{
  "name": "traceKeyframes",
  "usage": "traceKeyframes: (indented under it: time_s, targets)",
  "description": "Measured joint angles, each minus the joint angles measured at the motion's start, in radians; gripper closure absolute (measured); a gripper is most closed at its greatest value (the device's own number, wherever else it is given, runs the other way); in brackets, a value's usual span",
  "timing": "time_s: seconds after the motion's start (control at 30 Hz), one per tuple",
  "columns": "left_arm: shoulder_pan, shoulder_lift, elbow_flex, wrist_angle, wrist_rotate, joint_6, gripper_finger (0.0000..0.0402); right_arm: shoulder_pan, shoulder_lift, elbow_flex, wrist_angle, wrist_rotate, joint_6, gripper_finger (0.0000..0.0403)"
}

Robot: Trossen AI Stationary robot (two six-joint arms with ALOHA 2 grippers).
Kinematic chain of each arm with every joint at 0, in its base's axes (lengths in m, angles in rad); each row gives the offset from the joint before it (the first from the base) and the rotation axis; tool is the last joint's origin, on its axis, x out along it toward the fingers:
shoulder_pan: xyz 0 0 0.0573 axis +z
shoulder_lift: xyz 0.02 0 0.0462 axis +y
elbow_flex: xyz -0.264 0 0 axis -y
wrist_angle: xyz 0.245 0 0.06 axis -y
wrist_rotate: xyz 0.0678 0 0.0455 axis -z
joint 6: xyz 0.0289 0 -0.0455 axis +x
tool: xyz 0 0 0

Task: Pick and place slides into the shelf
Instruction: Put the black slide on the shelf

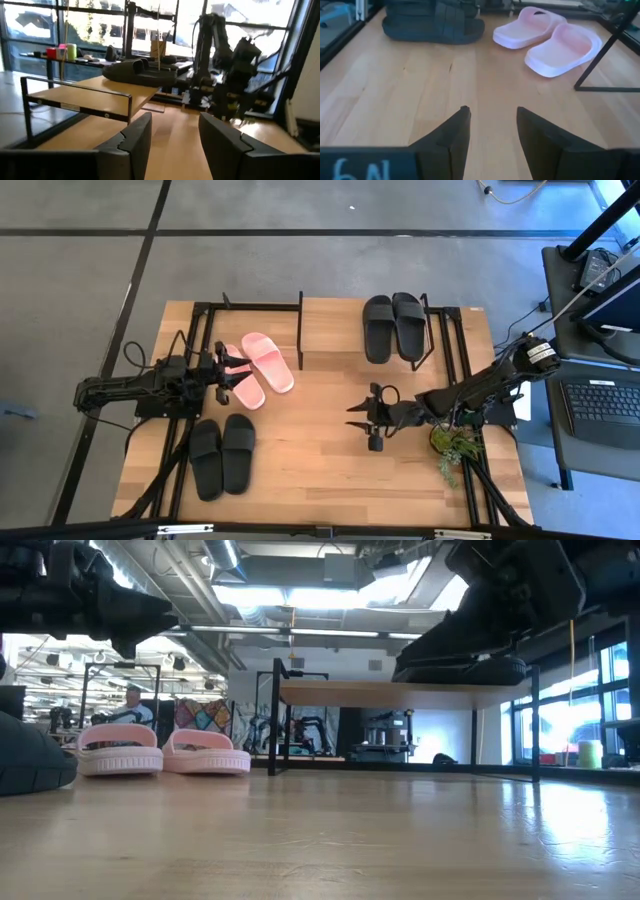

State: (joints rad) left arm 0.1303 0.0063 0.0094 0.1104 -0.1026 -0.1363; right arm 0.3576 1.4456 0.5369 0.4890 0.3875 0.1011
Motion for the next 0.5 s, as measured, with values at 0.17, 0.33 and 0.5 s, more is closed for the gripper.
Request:
traceKeyframes:
  time_s: [0.17, 0.33, 0.5]
  targets:
    - [0.0, 0.0, 0.0, 0.007, 0.13, -0.015, 0.0246, -0.002, 0.0, -0.056, 0.113, 0.003, -0.028, 0.0241]
    - [0.0, 0.0, 0.0, 0.027, 0.196, -0.019, 0.0246, -0.002, 0.0, -0.067, 0.148, 0.003, -0.058, 0.0241]
    - [0.0, 0.0, 0.0, 0.027, 0.196, -0.019, 0.0246, -0.002, 0.0, -0.067, 0.146, 0.003, -0.057, 0.0241]
